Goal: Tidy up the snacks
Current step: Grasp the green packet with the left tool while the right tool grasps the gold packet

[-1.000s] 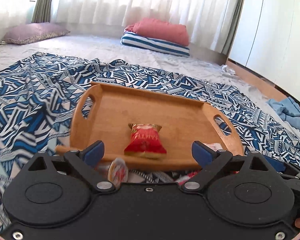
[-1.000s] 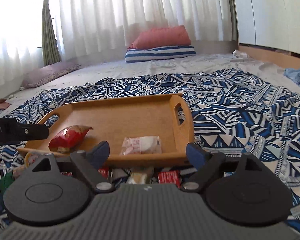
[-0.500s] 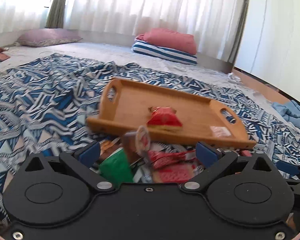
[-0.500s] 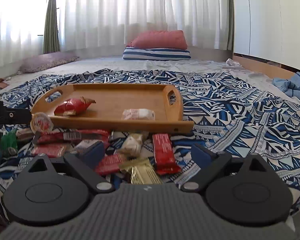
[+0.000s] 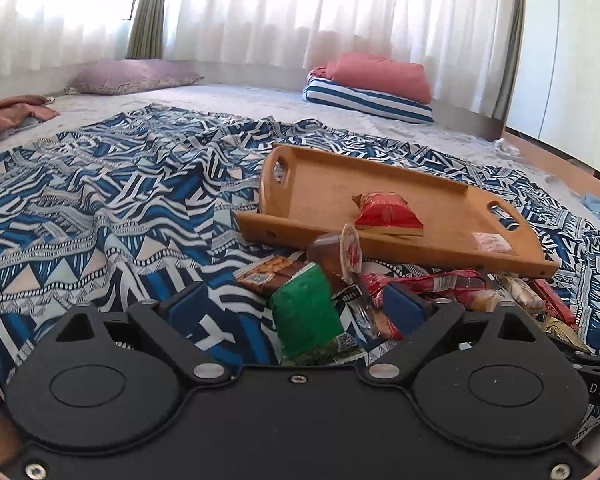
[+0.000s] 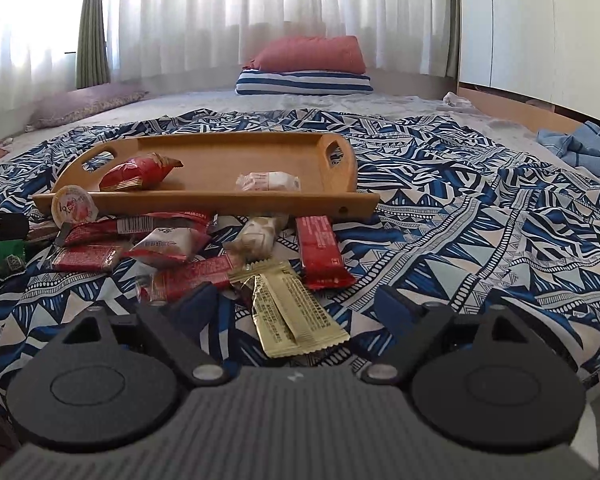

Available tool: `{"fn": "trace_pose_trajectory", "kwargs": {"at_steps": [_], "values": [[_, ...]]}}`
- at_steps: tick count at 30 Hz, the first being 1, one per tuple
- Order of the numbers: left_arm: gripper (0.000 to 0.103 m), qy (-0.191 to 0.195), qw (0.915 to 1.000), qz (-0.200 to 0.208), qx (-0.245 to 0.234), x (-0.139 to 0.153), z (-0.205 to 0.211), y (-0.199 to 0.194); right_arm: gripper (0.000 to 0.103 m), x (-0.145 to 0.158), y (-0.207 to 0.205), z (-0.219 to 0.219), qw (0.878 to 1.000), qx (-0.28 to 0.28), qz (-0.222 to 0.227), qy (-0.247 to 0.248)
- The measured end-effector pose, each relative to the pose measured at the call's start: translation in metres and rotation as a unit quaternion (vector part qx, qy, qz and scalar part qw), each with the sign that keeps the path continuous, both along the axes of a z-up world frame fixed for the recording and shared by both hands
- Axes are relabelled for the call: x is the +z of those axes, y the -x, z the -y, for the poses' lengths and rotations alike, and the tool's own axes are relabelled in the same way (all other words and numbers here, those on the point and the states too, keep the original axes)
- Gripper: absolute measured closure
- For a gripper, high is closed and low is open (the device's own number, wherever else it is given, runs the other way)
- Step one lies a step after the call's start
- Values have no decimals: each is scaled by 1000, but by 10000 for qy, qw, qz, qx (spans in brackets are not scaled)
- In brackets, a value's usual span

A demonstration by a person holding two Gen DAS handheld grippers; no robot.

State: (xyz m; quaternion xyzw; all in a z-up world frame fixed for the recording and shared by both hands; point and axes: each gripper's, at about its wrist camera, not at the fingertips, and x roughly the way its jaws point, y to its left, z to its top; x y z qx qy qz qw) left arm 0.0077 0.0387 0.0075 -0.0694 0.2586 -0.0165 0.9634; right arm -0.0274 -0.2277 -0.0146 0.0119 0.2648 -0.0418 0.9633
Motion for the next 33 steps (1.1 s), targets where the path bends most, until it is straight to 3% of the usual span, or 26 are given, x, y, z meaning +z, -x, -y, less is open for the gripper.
{"fn": "trace_pose_trajectory", "kwargs": {"at_steps": [2, 9, 16, 22, 25, 30, 33], "values": [[22, 6, 10000, -64, 4, -3, 1, 0, 21, 0, -1, -1, 10000, 30, -2, 19], [30, 45, 9998, -173, 11, -9, 5, 1, 34, -1, 2, -5, 9999, 121, 70, 29], [38, 108, 9993, -344, 61, -12, 2, -3, 56, 1, 7, -8, 9999, 96, 140, -21], [44, 159, 9989, -429, 108, -12, -1, -7, 58, 0, 12, -17, 9995, 206, 169, 149], [64, 224, 9989, -407, 109, -11, -2, -6, 58, 0, 11, -18, 9996, 184, 170, 145], [69, 193, 9989, -419, 105, -7, -2, -4, 57, 1, 7, -13, 9997, 178, 135, -111], [71, 83, 9992, -372, 108, -4, 0, -1, 64, 1, 2, -9, 9995, 158, 35, -267]]}}
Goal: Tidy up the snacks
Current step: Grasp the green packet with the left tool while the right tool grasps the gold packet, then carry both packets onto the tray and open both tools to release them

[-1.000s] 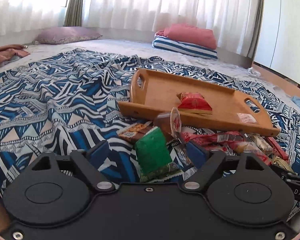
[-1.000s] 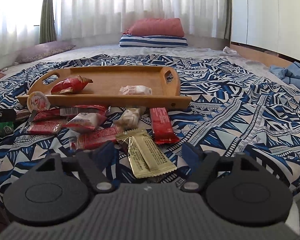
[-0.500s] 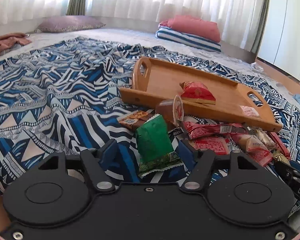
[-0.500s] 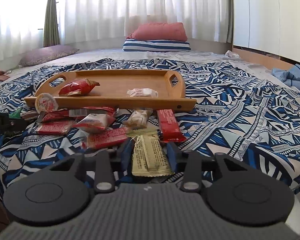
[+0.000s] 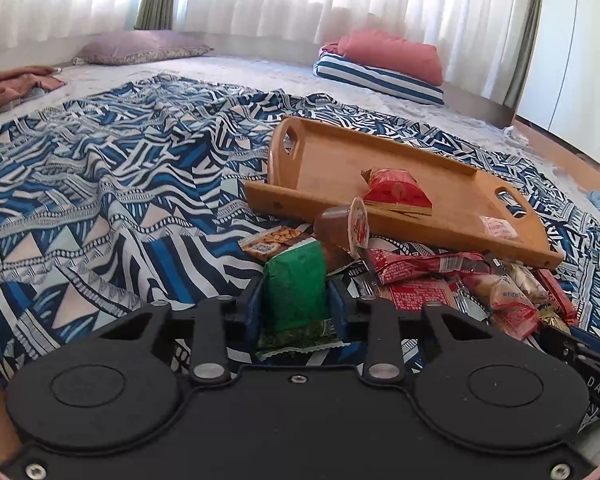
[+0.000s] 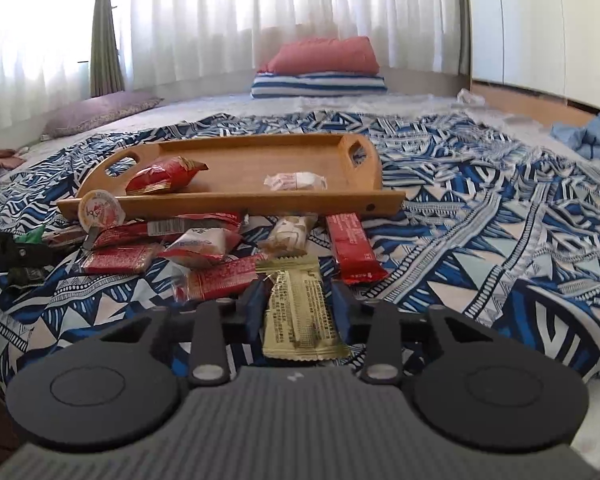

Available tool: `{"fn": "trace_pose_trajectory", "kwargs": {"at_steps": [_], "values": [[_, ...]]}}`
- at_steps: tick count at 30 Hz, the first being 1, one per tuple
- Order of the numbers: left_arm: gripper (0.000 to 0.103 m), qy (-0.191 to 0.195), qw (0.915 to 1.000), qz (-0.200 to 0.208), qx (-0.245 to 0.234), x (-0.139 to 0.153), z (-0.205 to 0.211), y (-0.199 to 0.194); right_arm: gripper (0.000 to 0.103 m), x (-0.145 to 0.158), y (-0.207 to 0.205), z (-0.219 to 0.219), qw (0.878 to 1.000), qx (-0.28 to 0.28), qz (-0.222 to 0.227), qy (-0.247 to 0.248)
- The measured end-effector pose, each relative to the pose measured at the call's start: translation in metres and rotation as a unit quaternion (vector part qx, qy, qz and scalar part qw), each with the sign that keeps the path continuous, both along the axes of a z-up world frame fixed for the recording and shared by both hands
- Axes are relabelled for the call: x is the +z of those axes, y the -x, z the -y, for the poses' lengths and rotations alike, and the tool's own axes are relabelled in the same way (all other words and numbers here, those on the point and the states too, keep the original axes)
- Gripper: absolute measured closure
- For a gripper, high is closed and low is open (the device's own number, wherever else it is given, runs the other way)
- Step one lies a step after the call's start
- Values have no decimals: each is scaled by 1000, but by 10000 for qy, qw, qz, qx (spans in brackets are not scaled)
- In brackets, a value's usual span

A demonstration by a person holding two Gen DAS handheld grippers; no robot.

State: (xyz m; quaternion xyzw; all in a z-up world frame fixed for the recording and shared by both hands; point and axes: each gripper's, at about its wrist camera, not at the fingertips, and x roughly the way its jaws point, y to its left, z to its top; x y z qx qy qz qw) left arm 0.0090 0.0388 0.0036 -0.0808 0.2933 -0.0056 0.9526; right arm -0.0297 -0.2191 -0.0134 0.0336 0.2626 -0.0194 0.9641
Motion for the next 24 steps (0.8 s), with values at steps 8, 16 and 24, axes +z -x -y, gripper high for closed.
{"fn": "trace_pose_trajectory", "kwargs": {"at_steps": [8, 16, 24], "values": [[73, -232, 9997, 90, -4, 20, 5, -1, 68, 13, 3, -1, 9998, 8, -46, -170], [73, -118, 9996, 188, -159, 41, 4, -10, 68, 38, 10, 0, 9995, -13, 179, -252], [73, -21, 9993, 82, -352, 62, 6, -51, 68, 61, -23, 8, 9982, 18, 254, -547]]}}
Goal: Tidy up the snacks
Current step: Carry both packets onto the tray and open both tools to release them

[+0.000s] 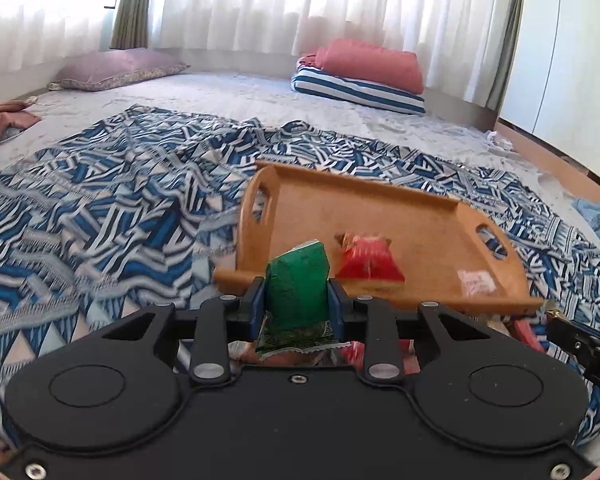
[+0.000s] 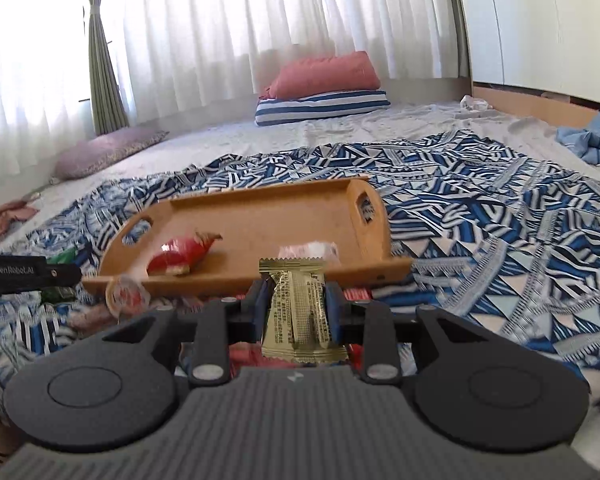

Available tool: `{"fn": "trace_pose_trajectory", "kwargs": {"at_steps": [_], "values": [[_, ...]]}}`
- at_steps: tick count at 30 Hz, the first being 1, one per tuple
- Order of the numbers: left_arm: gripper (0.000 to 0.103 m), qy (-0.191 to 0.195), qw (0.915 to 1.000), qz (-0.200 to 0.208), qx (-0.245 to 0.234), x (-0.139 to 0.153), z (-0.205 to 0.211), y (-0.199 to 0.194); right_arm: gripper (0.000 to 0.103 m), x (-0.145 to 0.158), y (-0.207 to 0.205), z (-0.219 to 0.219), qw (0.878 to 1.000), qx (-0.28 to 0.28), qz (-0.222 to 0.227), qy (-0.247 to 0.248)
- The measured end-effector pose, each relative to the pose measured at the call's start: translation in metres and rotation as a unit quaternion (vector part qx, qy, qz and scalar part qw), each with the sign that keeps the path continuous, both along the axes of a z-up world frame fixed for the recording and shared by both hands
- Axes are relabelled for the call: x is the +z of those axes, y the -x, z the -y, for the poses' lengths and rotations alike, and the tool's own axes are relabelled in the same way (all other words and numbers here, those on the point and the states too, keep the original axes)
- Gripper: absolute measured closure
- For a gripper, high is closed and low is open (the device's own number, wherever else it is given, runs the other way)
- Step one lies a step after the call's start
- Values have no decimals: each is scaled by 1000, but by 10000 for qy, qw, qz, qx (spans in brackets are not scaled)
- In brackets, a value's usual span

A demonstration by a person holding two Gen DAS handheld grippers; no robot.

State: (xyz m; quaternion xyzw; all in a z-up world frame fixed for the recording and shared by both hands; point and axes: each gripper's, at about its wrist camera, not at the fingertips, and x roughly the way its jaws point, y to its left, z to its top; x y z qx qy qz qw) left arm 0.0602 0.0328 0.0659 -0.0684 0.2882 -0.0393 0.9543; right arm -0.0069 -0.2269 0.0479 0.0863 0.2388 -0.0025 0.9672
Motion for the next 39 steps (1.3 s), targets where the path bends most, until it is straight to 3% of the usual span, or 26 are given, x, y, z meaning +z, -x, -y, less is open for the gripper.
{"fn": "trace_pose_trajectory", "kwargs": {"at_steps": [9, 14, 20, 39], "values": [[73, 235, 9986, -329, -353, 10, 5, -70, 68, 13, -82, -3, 9961, 262, -271, -803], [73, 175, 9969, -559, -530, -1, 10, -105, 68, 7, -122, -20, 9964, 397, -343, -673], [73, 46, 9946, -801, -652, -20, 17, -131, 68, -15, -160, -29, 9913, 465, -725, -997], [73, 88, 9904, -1107, -820, -38, 22, -147, 67, -40, -182, -39, 9905, 424, -972, -878]]}}
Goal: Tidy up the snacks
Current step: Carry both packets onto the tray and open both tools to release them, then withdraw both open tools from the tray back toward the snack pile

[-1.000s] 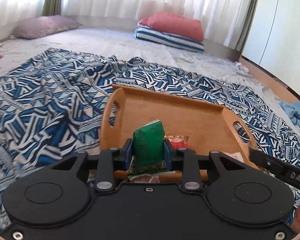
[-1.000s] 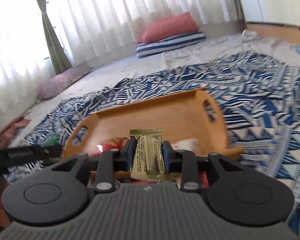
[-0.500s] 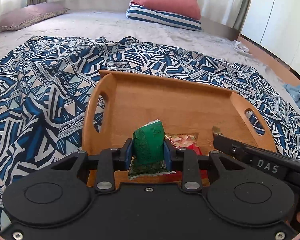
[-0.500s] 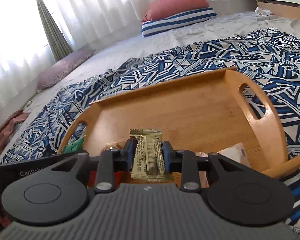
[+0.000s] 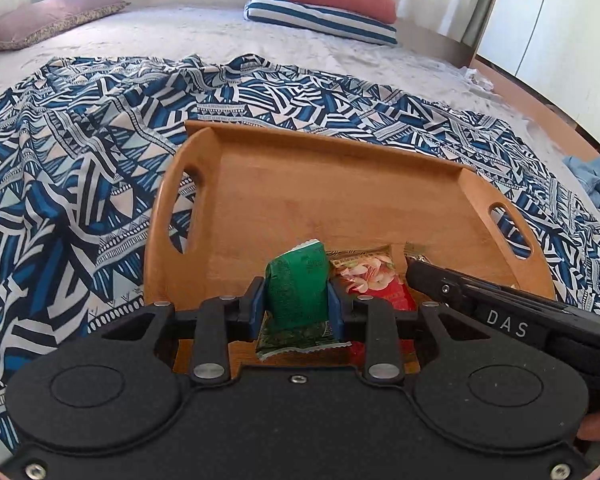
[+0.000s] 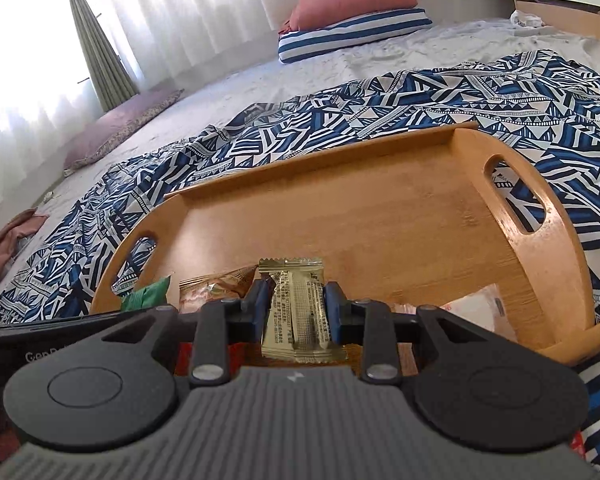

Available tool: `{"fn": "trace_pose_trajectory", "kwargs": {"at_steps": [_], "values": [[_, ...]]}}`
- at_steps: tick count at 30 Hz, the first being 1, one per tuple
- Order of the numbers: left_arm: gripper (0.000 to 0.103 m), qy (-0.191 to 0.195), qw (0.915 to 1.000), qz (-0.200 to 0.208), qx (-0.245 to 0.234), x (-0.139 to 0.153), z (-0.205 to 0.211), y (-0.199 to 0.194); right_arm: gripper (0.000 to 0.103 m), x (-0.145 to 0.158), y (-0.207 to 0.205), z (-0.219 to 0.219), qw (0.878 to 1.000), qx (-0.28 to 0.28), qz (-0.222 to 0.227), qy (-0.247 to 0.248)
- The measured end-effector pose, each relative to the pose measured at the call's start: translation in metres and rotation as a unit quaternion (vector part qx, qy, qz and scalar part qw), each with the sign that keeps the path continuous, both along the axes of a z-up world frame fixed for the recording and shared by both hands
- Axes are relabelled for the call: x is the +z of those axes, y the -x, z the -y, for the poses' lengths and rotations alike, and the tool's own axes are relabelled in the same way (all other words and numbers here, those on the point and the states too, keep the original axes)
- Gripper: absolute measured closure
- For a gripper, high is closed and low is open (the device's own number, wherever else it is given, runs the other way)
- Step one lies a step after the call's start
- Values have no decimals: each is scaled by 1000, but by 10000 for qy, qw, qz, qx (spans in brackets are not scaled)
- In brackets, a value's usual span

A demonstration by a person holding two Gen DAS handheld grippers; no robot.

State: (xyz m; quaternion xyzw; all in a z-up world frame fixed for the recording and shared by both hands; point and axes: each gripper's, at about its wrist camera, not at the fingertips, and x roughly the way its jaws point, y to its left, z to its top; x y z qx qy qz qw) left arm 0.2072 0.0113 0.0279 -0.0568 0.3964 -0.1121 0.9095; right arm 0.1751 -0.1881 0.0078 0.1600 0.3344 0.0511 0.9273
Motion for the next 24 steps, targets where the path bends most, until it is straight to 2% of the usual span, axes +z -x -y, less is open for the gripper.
{"fn": "trace_pose_trajectory", "kwargs": {"at_steps": [13, 16, 19, 21, 23, 24], "values": [[72, -4, 10000, -60, -19, -6, 1, 0, 65, -3, 0, -3, 9999, 23, -10, 143], [61, -23, 10000, -4, -5, -3, 2, 2, 60, -2, 1, -3, 9999, 48, 19, 114], [50, 1, 10000, 70, 16, 1, 1, 6, 59, 0, 4, -3, 9999, 38, 79, 141], [40, -2, 9999, 131, 46, 4, -1, 9, 55, 4, 7, -4, 9997, 39, 140, 217], [26, 6, 9998, 213, 68, 9, -3, 14, 45, 8, 10, -4, 9993, 48, 222, 289], [24, 24, 9996, 264, 71, 11, -4, 16, 44, 11, 13, -4, 9991, 51, 270, 329]]}}
